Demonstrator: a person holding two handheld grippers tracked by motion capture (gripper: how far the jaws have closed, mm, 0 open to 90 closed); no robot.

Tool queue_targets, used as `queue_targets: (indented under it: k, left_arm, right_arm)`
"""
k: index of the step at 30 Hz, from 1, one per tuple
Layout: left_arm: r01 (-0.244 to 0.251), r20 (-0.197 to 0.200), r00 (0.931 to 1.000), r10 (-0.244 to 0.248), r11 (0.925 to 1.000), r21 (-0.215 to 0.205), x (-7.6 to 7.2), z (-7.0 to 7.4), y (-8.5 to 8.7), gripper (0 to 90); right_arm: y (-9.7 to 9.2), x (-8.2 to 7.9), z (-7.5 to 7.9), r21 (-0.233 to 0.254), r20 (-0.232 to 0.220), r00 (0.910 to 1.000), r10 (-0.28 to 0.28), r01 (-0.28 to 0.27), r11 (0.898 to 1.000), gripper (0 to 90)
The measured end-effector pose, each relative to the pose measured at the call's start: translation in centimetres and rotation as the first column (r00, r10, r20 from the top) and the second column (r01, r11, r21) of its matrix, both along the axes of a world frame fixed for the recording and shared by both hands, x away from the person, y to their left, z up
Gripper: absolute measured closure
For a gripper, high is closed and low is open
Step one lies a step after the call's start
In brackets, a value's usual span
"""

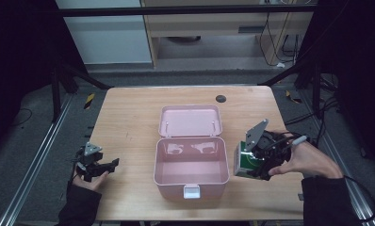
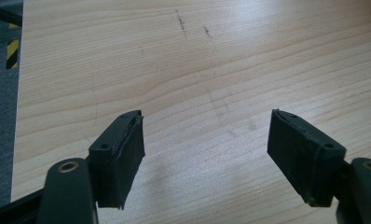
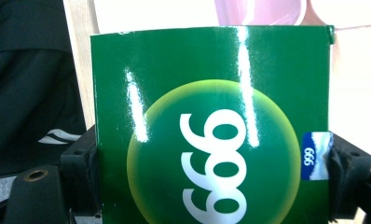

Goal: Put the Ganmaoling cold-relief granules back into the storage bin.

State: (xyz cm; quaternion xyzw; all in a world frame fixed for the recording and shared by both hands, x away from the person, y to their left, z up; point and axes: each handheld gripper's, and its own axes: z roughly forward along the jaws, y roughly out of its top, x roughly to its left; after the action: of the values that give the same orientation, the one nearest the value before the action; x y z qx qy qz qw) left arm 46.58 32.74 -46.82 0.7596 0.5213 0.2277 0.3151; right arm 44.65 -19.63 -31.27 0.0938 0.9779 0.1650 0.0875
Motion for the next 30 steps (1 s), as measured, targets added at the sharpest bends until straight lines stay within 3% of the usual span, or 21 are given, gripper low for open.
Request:
queue_targets:
  k: [14,30]
  left_arm:
    - [0.001,-0.001,1.0,-0.001,1.0,0.0,0.0,0.0,0.0,26.6]
    - [0.004,-0.002,1.0,-0.004,1.0,0.002,0.1,-0.1,-0.1,26.7]
  right_arm:
    - [1.5,0.7,3.1,0.031,0.057,0.9982,0.02,-0.022,0.999,16.2]
    - [4.6,1.8,3.6,0.043,0.055,0.9967,0.059,-0.061,0.997,16.2]
